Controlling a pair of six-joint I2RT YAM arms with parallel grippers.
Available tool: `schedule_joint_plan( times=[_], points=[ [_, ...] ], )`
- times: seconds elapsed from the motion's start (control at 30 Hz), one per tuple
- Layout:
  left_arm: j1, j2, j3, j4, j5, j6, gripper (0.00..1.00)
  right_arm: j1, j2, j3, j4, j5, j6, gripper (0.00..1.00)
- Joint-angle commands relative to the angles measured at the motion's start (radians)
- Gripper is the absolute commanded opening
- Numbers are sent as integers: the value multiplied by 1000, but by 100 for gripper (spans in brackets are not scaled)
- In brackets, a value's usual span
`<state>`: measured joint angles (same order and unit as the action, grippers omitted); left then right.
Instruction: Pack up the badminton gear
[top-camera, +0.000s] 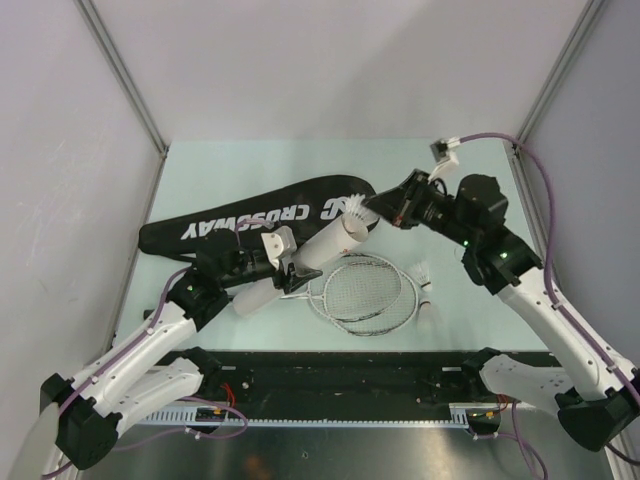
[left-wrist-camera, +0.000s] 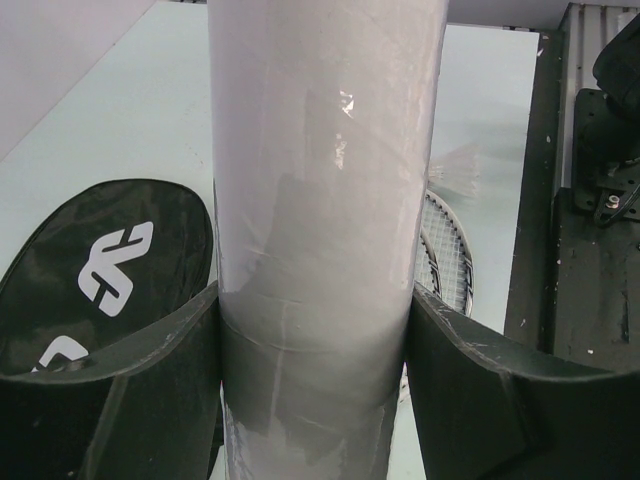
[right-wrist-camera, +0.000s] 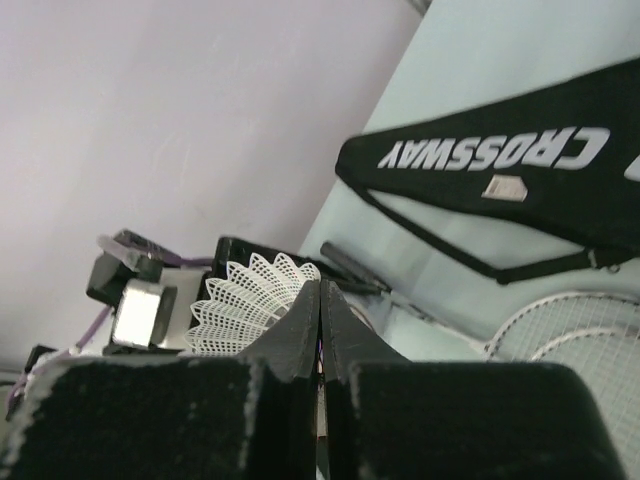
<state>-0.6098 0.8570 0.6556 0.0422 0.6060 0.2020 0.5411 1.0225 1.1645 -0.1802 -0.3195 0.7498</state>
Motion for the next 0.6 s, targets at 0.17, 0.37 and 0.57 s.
schedule_joint_plan(
  times=[0.17, 0.37, 0.57],
  points=[
    [-4, -26, 32, 53, 18, -1, 0, 100, -30, -121, 130, 62, -30, 7],
    [-4, -26, 29, 58, 15, -4, 0, 163, -10, -124, 42, 155, -161, 37],
    [-4, -26, 30, 61, 8, -12, 0, 223, -15, -123, 9, 211, -228, 64]
  ],
)
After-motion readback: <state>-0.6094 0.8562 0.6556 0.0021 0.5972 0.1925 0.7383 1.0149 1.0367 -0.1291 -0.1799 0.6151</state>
